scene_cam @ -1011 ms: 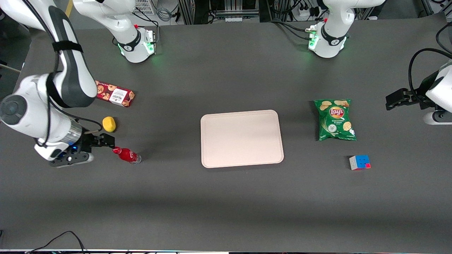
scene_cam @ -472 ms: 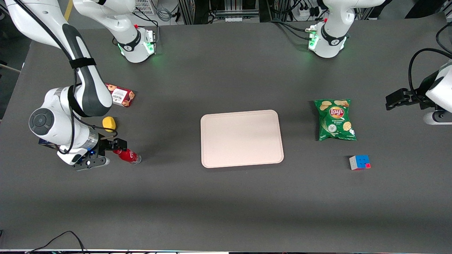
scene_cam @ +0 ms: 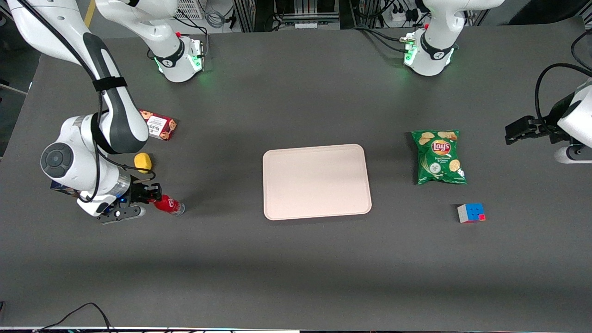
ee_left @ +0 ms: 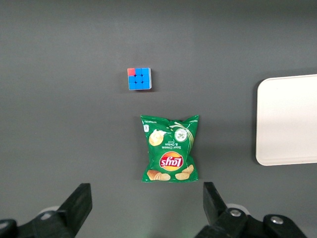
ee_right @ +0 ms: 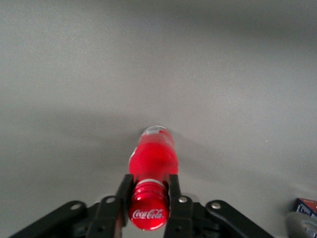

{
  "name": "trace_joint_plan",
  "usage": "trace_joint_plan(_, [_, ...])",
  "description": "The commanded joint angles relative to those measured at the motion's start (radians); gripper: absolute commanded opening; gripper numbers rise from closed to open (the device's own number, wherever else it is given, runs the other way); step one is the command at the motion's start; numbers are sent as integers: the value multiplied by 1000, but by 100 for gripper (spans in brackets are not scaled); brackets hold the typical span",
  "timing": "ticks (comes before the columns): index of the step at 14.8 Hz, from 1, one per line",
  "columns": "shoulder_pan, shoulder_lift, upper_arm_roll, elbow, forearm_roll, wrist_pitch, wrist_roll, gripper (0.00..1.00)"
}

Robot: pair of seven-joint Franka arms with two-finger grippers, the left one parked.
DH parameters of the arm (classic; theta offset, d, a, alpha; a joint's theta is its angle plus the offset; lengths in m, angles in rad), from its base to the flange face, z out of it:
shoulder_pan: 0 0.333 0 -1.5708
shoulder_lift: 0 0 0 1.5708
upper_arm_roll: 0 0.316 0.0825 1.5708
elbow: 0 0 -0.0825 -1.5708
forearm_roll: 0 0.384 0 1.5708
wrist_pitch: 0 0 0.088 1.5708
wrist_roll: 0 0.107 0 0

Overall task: Place coke bottle on tray
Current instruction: 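Lower the right gripper around the bottle and close on it, then lift the bottle and carry it with the right gripper over the tray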

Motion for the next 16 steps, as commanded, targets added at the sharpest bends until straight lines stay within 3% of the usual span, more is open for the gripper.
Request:
trace_joint_plan(1, [11,-3,-2,0,13,17,-11,0])
trace_joint_plan(4, [11,-52,-2,15,13,-17,-14,0])
trace_joint_plan(10, [11,-202,66,202,15,-414,37,0])
trace_joint_plan(13, [13,-203,179,326,13,-529,203,0])
trace_joint_plan(16, [57,-146,280,417,9,-549,424,0])
